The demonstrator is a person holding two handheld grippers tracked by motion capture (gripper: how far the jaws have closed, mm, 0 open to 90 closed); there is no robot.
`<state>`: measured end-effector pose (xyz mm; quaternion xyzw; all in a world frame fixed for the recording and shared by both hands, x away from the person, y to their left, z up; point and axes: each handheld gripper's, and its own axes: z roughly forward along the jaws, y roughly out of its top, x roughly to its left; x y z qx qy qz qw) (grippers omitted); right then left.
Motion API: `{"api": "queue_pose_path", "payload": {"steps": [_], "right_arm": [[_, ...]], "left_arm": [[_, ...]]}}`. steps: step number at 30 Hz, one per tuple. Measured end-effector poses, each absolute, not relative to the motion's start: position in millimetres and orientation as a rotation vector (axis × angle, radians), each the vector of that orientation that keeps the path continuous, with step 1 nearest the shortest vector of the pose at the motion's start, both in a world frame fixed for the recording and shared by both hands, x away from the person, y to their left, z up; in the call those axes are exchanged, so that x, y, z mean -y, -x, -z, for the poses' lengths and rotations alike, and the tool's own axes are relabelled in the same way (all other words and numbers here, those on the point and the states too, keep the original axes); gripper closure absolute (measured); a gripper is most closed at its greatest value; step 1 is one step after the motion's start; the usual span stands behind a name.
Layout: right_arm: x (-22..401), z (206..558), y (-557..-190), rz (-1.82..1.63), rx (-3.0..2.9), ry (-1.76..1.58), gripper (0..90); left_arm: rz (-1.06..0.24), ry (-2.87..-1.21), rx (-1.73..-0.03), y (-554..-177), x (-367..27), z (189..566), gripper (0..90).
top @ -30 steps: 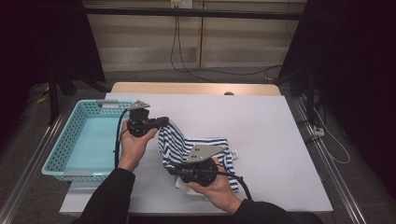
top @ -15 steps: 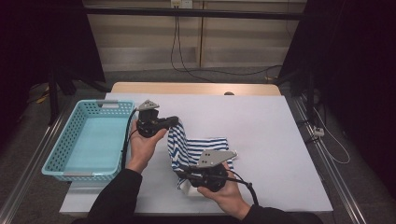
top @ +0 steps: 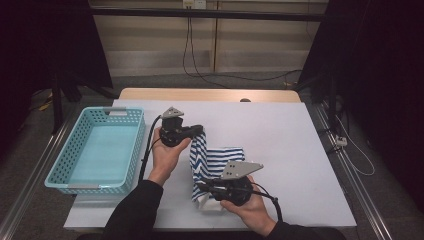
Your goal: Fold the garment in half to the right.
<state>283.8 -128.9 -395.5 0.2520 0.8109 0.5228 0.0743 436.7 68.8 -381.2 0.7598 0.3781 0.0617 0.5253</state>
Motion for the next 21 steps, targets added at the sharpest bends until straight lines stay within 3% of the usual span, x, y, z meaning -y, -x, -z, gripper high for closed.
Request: {"api": "queue_pose_path", "payload": {"steps": [21], "right_arm": [[155.3, 401.3, -280.4, -1.543, -2.414, -0.818, 83.5]], "left_arm": [[-0.117, -1.86, -0.884, -443.0, -37.8, 396.4, 85.9]]}}
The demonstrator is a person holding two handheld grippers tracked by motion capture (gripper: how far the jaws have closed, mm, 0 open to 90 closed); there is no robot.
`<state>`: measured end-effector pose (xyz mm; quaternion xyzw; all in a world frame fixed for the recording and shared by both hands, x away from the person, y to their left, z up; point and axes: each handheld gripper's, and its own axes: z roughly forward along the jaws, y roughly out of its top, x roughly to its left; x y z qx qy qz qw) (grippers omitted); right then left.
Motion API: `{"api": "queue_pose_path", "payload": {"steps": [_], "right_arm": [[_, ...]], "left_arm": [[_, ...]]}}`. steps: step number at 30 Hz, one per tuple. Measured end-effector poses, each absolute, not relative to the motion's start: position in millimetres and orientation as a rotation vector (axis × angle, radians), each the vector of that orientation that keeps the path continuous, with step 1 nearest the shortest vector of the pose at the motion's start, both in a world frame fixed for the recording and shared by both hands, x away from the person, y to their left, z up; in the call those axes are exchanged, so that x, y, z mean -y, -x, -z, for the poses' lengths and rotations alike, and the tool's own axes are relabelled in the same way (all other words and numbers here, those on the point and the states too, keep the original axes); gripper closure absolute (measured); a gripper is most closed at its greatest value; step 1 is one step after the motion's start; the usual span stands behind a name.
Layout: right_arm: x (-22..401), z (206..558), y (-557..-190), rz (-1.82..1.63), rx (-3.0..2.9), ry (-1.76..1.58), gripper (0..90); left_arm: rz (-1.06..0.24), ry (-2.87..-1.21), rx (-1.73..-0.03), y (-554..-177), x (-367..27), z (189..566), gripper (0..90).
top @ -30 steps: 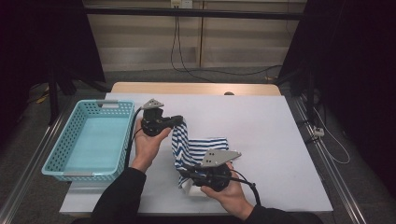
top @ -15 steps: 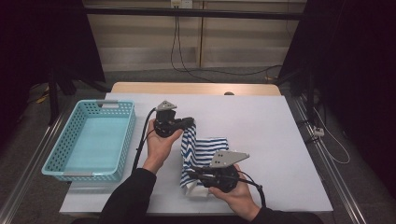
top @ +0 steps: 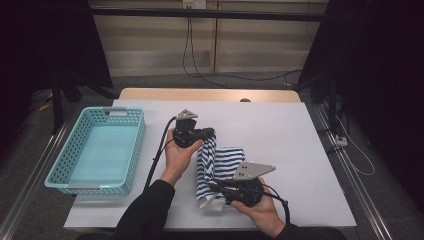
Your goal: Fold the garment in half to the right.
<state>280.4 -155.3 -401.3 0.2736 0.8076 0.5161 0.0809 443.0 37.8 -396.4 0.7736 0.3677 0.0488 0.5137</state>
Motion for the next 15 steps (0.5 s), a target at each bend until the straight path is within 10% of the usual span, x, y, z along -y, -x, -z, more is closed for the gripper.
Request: {"api": "queue_pose_path", "payload": {"steps": [15], "right_arm": [[166.9, 406.6, -280.2, -1.518, -2.404, -0.868, 83.2]], "left_arm": [[-0.07, -1.898, -0.89, -451.4, -21.5, 408.6, 85.8]]}}
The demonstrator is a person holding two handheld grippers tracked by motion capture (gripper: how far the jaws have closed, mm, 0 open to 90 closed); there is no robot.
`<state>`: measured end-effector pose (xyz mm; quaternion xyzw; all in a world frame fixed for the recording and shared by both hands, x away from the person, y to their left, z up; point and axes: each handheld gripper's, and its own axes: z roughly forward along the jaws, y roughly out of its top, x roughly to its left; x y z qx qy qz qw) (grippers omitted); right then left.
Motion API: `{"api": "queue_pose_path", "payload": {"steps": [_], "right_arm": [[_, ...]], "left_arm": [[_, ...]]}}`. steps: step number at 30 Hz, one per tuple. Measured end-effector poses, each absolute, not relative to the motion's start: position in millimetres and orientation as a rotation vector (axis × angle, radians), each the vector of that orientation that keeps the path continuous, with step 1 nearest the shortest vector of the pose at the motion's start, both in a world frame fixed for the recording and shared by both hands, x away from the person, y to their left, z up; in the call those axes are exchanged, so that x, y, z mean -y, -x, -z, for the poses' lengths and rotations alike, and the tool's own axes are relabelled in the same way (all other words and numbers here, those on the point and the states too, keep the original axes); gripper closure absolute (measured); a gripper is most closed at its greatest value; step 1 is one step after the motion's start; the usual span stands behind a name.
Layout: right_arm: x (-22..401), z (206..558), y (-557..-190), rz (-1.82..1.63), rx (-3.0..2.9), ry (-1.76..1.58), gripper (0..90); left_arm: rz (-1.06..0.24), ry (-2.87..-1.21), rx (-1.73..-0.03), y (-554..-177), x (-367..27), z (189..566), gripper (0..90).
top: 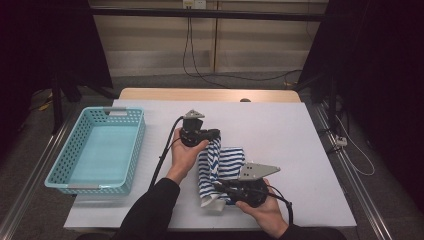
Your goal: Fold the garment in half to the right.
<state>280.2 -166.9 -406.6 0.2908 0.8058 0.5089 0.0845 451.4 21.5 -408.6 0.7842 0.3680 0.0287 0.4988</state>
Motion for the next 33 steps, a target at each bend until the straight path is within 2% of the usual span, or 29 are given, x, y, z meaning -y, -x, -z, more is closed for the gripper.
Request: {"api": "queue_pose_path", "payload": {"steps": [33], "right_arm": [[191.5, 426.3, -281.1, -1.409, -2.453, -0.953, 79.8]], "left_arm": [[-0.026, -1.976, -0.898, -458.0, 13.1, 437.5, 85.6]]}}
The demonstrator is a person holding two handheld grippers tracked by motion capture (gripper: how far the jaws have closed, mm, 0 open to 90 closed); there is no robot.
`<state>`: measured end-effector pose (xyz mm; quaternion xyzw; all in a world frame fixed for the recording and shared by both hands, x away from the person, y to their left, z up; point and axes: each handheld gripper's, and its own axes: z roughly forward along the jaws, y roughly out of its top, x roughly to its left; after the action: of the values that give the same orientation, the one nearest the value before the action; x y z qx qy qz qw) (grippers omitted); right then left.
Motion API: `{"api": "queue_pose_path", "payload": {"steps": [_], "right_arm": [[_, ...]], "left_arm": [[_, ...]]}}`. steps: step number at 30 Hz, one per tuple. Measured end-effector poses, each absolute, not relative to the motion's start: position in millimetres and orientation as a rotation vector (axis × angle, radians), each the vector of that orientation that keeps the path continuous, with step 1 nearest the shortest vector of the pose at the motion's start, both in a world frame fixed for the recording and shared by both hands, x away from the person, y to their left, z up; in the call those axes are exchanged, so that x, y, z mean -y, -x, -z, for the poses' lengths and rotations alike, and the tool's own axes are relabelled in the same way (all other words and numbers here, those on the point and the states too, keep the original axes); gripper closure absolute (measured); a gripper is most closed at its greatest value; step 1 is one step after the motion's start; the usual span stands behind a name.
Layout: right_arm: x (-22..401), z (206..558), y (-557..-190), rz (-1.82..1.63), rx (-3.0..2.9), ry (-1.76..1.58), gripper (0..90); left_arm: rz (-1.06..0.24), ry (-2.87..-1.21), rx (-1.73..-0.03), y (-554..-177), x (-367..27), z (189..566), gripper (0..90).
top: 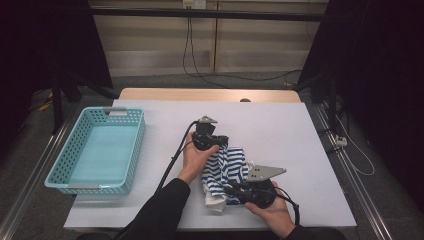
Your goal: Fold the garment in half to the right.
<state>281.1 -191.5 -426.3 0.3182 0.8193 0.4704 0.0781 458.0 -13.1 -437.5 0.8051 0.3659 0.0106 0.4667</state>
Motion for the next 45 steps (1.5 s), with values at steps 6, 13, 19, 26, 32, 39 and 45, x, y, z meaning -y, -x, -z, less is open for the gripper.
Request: {"api": "queue_pose_path", "payload": {"steps": [6, 13, 19, 26, 32, 39, 45], "right_arm": [[199.1, 429.0, -281.2, -1.379, -2.466, -0.977, 80.0], [203.9, 427.9, -278.2, -1.36, -2.48, -0.972, 80.7], [207.7, 430.5, -276.8, -1.319, -2.493, -0.987, 80.4], [213.6, 435.3, -274.9, -1.269, -2.524, -1.007, 81.0], [216.5, 436.2, -271.4, -1.227, -2.536, -0.994, 81.9], [220.0, 439.5, -270.9, -1.219, -2.548, -1.018, 81.3], [218.7, 438.0, -269.1, -1.221, -2.551, -0.999, 80.4]], "left_arm": [[0.001, -1.982, -0.91, -459.3, 20.7, 444.8, 85.5], [0.002, -1.982, -0.895, -456.9, 28.9, 441.7, 85.5], [0.006, -1.997, -0.896, -456.7, 34.9, 446.2, 85.2], [0.019, -2.016, -0.884, -454.6, 38.4, 448.8, 83.9], [0.019, -2.014, -0.87, -453.3, 39.1, 447.1, 84.0], [0.025, -2.011, -0.855, -452.8, 39.0, 448.0, 81.8], [0.013, -2.001, -0.834, -450.9, 36.8, 442.0, 71.4]]}}
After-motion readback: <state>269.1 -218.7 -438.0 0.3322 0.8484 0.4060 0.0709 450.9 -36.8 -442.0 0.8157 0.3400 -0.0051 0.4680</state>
